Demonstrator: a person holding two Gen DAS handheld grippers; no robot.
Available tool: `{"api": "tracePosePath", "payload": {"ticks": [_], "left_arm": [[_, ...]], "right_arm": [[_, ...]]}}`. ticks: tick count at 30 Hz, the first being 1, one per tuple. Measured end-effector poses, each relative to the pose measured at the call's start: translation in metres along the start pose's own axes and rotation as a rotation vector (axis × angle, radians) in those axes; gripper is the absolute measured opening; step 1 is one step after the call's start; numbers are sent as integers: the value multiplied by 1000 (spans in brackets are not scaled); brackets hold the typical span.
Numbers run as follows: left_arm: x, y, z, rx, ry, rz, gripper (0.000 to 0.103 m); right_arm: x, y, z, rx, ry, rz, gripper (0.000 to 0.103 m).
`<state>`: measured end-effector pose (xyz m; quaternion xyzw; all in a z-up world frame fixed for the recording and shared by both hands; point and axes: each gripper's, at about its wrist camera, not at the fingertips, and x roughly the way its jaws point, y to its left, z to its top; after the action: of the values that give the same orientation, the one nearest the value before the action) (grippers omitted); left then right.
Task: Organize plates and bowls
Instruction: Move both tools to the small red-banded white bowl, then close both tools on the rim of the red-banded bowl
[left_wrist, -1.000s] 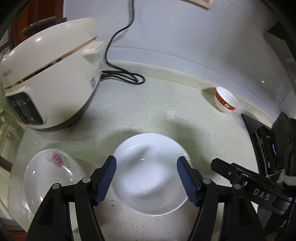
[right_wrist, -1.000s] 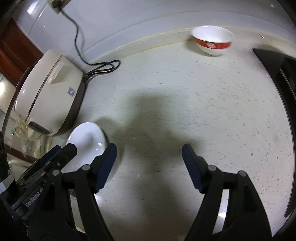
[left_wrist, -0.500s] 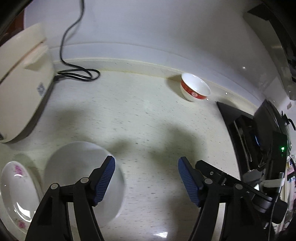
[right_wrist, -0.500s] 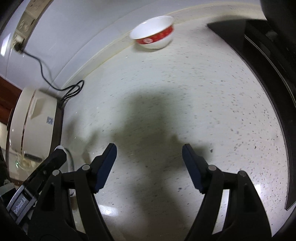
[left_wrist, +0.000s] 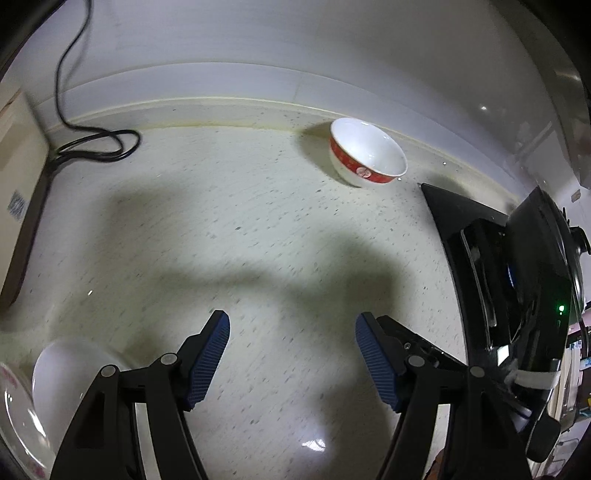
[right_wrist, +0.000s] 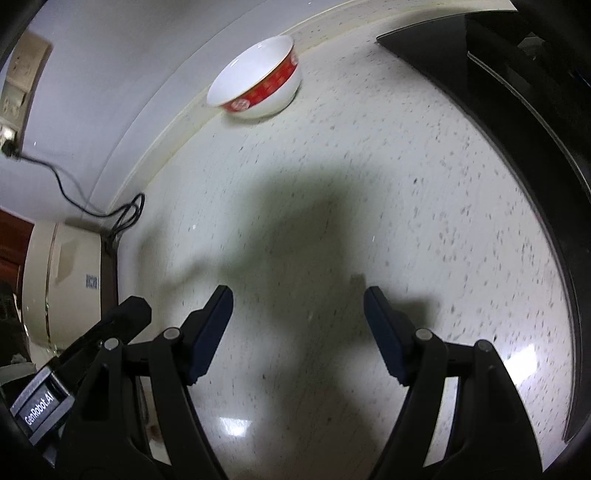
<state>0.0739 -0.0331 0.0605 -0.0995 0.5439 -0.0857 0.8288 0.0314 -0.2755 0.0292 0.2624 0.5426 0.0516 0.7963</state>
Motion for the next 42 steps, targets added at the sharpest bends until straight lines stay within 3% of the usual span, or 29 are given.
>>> {"api": "tracePosePath", "payload": {"ticks": [5, 11, 19, 23, 27, 37, 38, 40, 41, 42], "left_arm": [[17, -2, 35, -60, 72, -23, 72], [29, 2, 85, -110, 66, -17, 72], [62, 1, 141, -210, 85, -126, 72], [77, 2, 158, -256, 62, -139, 72], [96, -5, 170, -238, 56, -127, 72], [140, -12, 182, -256, 70, -93, 70], [141, -14, 181, -243, 66, -88, 64], [141, -22, 177, -180, 67, -97, 38], [141, -29, 173, -130, 78, -109, 18], [139, -33, 170, -103, 72, -104, 12]], "right_arm": [[6, -3, 23, 44, -2, 22, 76], [11, 0, 59, 73, -28, 29, 77], [18, 9, 111, 118, -83, 48, 77], [22, 12, 131, 153, -116, 66, 77], [32, 12, 148, 181, -121, 73, 77], [61, 11, 164, 188, -75, 65, 76], [65, 8, 163, 185, -71, 70, 70], [68, 8, 161, 173, -63, 73, 43], [67, 7, 159, 175, -66, 99, 35], [65, 7, 157, 177, -69, 100, 34]]}}
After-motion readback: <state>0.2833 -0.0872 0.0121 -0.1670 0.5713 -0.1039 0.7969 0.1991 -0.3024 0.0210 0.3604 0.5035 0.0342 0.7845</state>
